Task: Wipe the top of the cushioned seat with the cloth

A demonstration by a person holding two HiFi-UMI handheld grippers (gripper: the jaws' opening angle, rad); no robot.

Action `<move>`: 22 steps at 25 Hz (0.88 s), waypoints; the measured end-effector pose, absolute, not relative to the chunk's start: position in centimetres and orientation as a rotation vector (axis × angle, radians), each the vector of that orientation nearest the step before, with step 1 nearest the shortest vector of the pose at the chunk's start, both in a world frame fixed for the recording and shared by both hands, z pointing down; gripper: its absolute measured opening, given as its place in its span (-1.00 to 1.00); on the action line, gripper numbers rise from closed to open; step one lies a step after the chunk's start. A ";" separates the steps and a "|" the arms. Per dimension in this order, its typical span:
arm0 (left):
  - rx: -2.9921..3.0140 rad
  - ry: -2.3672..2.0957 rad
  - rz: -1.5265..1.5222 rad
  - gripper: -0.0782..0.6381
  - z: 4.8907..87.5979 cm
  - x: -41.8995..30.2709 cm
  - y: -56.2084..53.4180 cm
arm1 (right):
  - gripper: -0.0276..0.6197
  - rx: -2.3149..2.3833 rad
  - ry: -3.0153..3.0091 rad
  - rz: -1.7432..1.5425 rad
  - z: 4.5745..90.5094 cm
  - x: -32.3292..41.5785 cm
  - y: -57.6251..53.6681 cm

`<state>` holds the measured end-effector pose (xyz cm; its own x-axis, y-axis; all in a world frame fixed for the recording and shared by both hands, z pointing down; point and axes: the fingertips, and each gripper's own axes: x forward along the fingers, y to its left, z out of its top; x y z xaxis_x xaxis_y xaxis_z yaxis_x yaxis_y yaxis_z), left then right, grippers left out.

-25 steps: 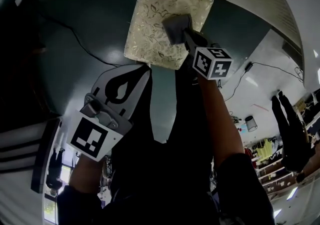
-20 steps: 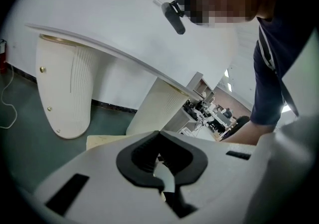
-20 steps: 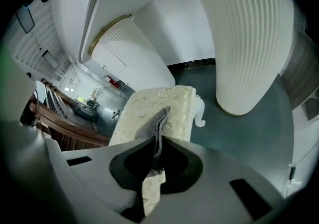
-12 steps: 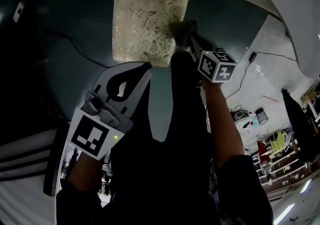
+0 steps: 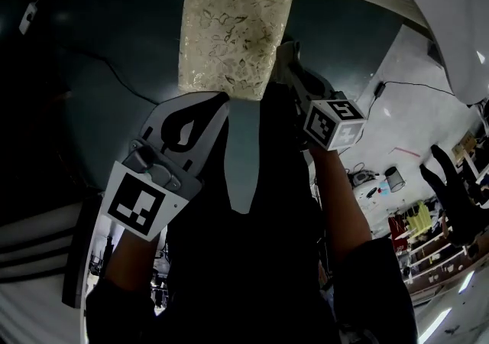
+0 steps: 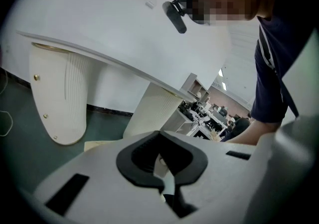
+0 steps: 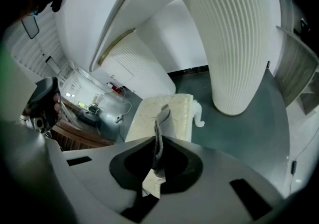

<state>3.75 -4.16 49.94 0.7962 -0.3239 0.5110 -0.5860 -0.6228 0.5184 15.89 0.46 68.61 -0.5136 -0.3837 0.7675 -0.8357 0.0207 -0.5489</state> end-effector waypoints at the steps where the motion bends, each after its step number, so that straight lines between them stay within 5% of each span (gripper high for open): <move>1: 2.282 -0.681 0.482 -0.76 49.9 2.7 -4.1 | -0.81 1.232 -1.909 1.501 68.3 14.6 0.4; 12: 2.200 -0.875 0.435 -0.76 50.9 -10.6 -1.9 | -0.81 0.986 -2.002 1.511 69.5 -2.9 0.9; 22: 2.114 -0.977 0.403 -0.76 52.5 -16.7 0.6 | -0.81 0.820 -1.934 1.499 73.9 -9.8 4.7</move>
